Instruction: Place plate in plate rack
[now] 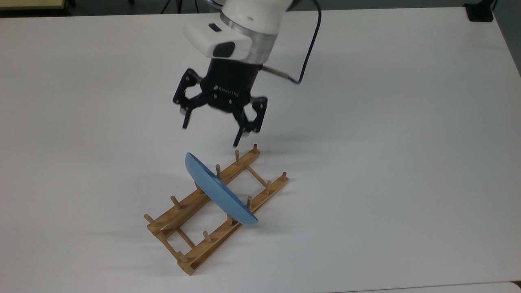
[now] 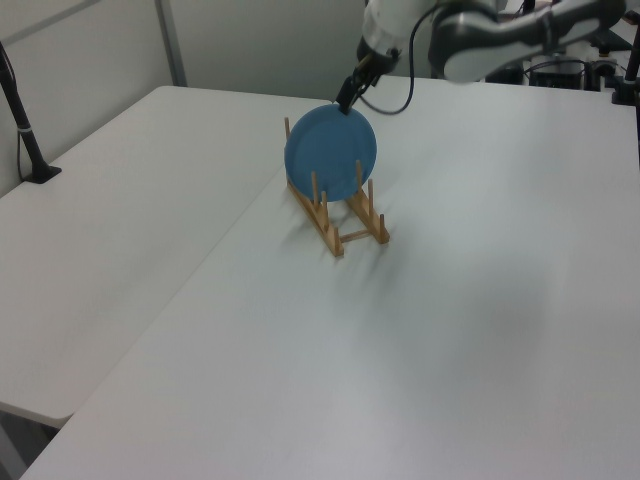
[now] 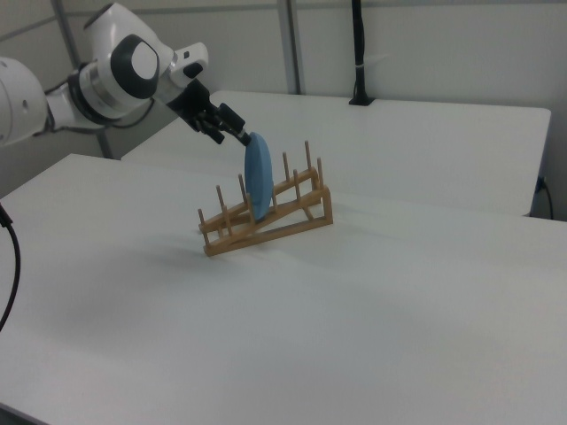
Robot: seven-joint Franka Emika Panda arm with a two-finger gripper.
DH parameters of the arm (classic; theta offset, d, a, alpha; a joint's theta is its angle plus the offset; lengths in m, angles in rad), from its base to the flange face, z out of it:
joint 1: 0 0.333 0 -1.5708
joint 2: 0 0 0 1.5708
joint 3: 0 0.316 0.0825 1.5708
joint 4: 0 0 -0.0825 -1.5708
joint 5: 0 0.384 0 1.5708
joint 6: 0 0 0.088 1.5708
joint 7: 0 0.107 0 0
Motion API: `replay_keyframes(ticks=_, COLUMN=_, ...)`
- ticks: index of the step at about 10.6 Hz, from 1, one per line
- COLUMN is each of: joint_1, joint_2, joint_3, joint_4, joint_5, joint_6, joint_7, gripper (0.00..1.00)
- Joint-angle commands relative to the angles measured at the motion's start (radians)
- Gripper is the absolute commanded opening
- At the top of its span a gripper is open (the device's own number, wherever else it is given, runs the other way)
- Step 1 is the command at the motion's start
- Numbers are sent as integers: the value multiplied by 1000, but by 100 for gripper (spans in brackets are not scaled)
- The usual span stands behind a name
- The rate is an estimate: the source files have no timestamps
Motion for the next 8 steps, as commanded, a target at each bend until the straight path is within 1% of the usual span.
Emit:
replay_keyframes(ticks=1, joint_1=-7, joint_2=-125, joint_3=0, joint_4=-35, joint_5=290, joint_6=-272, joint_7=-239, gripper=100)
replay_keyframes(ticks=2, joint_1=-11, joint_2=-157, joint_3=-9, joint_4=-44, joint_5=365, joint_6=-390, joint_7=-346, gripper=100)
replay_keyframes(ticks=3, joint_1=-36, joint_2=-192, joint_3=-17, joint_4=-66, joint_5=428, joint_6=-470, joint_7=-417, gripper=100)
replay_keyframes(ticks=4, joint_1=-63, joint_2=-234, joint_3=-17, joint_4=-105, joint_5=468, joint_6=-509, joint_7=-465, gripper=100)
replay_keyframes(ticks=5, joint_1=-82, joint_2=-287, joint_3=-17, joint_4=-157, joint_5=476, joint_6=-526, joint_7=-509, gripper=100)
replay_keyframes(ticks=6, joint_1=-102, joint_2=-320, joint_3=-16, joint_4=-179, joint_5=476, joint_6=-559, joint_7=-520, gripper=100)
replay_keyframes(ticks=7, joint_1=-140, joint_2=-324, joint_3=-5, joint_4=-172, joint_5=476, joint_6=-601, joint_7=-529, gripper=100)
replay_keyframes(ticks=8, joint_1=-172, joint_2=-334, joint_3=18, joint_4=-170, joint_5=464, joint_6=-592, joint_7=-539, gripper=100)
